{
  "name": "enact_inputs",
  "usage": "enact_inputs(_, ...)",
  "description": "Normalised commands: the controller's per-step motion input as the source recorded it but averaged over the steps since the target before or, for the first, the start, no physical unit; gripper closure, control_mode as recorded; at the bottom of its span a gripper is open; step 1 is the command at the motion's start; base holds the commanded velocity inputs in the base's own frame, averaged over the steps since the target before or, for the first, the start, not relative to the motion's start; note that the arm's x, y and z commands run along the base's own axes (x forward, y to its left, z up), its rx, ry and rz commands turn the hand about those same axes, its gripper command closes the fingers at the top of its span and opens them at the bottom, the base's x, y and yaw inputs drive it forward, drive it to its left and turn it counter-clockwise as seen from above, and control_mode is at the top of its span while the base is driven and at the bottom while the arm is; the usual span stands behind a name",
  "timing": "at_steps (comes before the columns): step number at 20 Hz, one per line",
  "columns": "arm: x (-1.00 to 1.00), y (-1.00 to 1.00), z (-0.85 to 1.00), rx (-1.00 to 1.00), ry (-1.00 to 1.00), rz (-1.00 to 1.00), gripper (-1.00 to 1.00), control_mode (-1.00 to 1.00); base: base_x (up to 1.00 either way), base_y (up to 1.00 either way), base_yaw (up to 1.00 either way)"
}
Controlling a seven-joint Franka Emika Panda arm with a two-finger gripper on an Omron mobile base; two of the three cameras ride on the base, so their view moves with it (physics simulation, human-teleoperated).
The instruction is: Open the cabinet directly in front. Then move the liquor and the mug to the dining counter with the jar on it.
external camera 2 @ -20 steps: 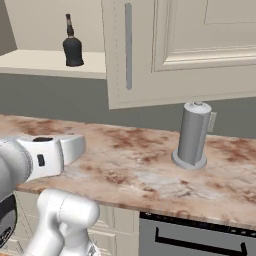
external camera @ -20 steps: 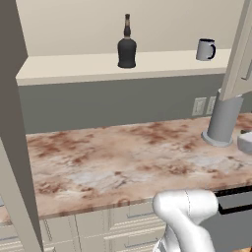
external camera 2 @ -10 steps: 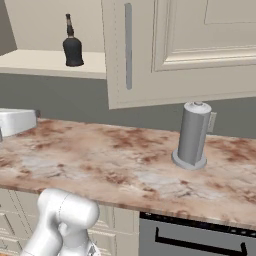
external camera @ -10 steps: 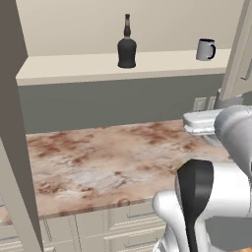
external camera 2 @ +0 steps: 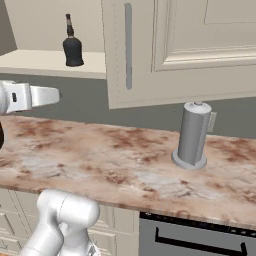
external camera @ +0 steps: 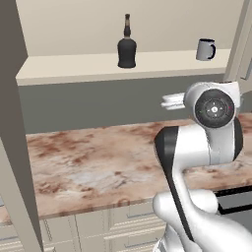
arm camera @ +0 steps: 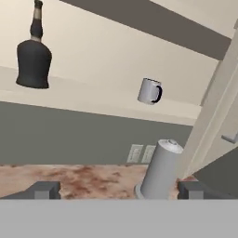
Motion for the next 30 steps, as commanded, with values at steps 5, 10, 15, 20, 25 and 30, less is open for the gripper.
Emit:
enact_inputs(5, 0.58, -0.21, 0.0, 0.0, 0.04, -0.14, -1.0, -1.0, 0.0, 0.0, 0.0)
enact_inputs(10, 0.28, -0.21, 0.0, -0.02, 0.0, -0.44, -1.0, -1.0, 0.0, 0.0, 0.0)
enact_inputs(15, 0.08, 0.0, 0.0, -0.07, 0.0, -0.47, -1.0, -1.0, 0.0, 0.0, 0.0)
enact_inputs(20, 0.4, -0.01, 0.0, 0.0, 0.0, 0.0, -1.0, -1.0, 0.0, 0.0, 0.0)
enact_inputs(25, 0.92, -0.45, 0.01, 0.0, 0.0, 0.0, -1.0, -1.0, 0.0, 0.0, 0.0)
enact_inputs(30, 0.59, -0.76, 0.03, 0.0, 0.0, -0.03, -1.0, -1.0, 0.0, 0.0, 0.0)
